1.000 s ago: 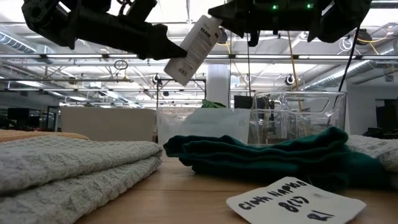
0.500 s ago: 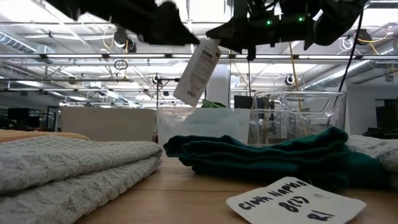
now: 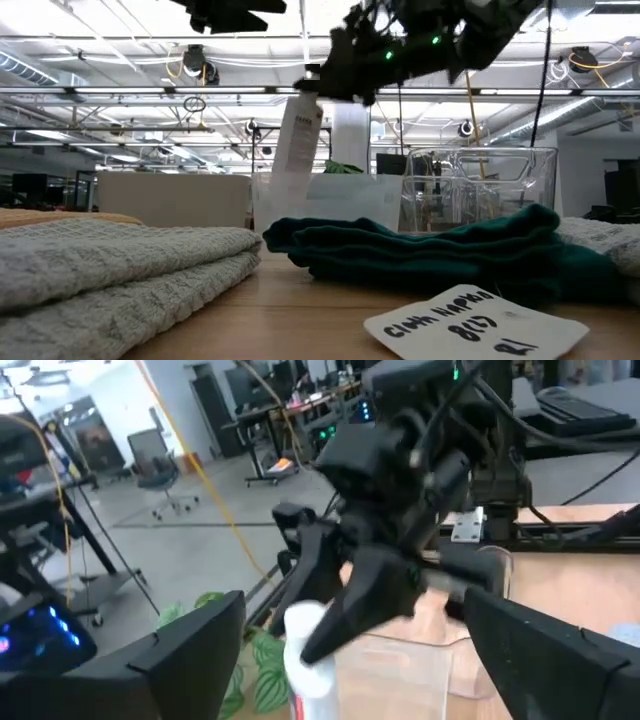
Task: Pick & Place Kitchen Items
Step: Put the white plastic restorer bottle into the white bin
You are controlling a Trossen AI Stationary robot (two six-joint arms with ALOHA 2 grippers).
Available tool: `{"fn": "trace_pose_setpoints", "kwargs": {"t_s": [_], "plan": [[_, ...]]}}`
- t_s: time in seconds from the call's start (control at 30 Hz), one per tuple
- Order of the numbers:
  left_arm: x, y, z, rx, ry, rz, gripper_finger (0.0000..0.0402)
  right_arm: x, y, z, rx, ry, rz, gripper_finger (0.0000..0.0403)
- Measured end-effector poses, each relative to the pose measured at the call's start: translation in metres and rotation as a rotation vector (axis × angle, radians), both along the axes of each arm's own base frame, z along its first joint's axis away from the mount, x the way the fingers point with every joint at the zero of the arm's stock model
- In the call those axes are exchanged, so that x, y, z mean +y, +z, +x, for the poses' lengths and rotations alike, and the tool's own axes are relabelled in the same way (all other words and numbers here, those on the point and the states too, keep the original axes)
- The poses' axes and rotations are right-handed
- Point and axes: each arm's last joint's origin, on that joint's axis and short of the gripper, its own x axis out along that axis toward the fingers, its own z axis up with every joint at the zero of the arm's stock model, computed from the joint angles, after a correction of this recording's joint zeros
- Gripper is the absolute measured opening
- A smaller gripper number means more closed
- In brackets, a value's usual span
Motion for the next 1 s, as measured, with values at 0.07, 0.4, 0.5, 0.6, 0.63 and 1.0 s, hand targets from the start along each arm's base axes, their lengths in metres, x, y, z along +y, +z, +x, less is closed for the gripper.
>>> {"fn": "trace_pose_setpoints", "kwargs": {"t_s": [0.07, 0.4, 0.5, 0.6, 0.63, 1.0], "plan": [[0.001, -0.001, -0.001, 0.006, 0.003, -0.014, 0.0375, -0.004, -0.007, 0.009, 0.020, -0.005, 0.011, 0.0085], [0.000, -0.003, -0.001, 0.033, 0.002, -0.005, 0.0387, -0.016, -0.032, 0.036, 0.058, -0.004, 0.014, 0.0085], [0.000, -0.004, -0.002, 0.046, 0.002, -0.003, 0.0383, -0.016, -0.033, 0.036, 0.059, -0.006, 0.015, 0.0085], [0.000, -0.005, -0.002, 0.052, 0.001, -0.002, 0.0377, -0.016, -0.033, 0.036, 0.060, -0.006, 0.007, 0.0097], [0.000, -0.005, -0.002, 0.051, 0.002, -0.002, 0.0375, -0.016, -0.033, 0.036, 0.061, -0.005, 0.002, 0.0109], [0.000, -0.005, -0.002, 0.052, 0.002, -0.002, 0.0371, -0.016, -0.028, 0.037, 0.018, -0.002, -0.026, 0.0220]]}}
